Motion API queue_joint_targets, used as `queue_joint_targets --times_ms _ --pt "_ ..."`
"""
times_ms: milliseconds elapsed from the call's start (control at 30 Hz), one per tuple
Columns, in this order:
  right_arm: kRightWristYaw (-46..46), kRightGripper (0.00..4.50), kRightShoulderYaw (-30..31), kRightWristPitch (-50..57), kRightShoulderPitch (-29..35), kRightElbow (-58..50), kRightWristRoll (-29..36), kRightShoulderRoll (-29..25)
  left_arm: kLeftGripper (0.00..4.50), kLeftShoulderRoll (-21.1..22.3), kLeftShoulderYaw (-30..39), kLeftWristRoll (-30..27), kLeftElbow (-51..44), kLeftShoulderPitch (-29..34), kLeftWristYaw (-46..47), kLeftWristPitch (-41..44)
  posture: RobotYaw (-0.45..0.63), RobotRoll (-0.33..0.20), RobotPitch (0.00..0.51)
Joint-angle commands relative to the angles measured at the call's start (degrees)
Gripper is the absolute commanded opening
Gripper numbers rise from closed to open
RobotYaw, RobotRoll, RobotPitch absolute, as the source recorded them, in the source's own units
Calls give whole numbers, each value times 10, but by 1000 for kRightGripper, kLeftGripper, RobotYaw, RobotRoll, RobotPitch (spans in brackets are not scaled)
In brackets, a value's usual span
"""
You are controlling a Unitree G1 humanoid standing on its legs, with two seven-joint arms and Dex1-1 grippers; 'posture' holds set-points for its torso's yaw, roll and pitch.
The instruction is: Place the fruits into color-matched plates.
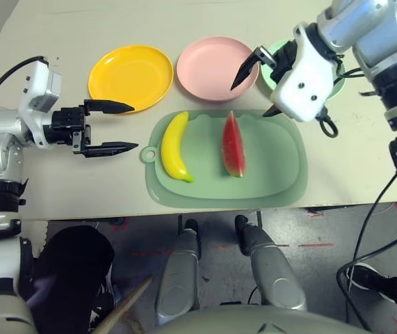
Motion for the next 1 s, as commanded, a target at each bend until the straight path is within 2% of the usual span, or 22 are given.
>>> queue_joint_targets --times_ms 33,367,1000 --pt "3 4479 29 19 17 -55 32 -5 4500 11 -18 -1 -9 12 -7 -4 -74 0 379" --pt "3 4479 47 48 46 -94 33 2 4500 10 -22 2 -48 24 -7 14 -54 0 376" --pt "3 4479 44 53 112 -86 -20 44 4500 -3 -4 14 -66 30 1 32 -50 0 386"
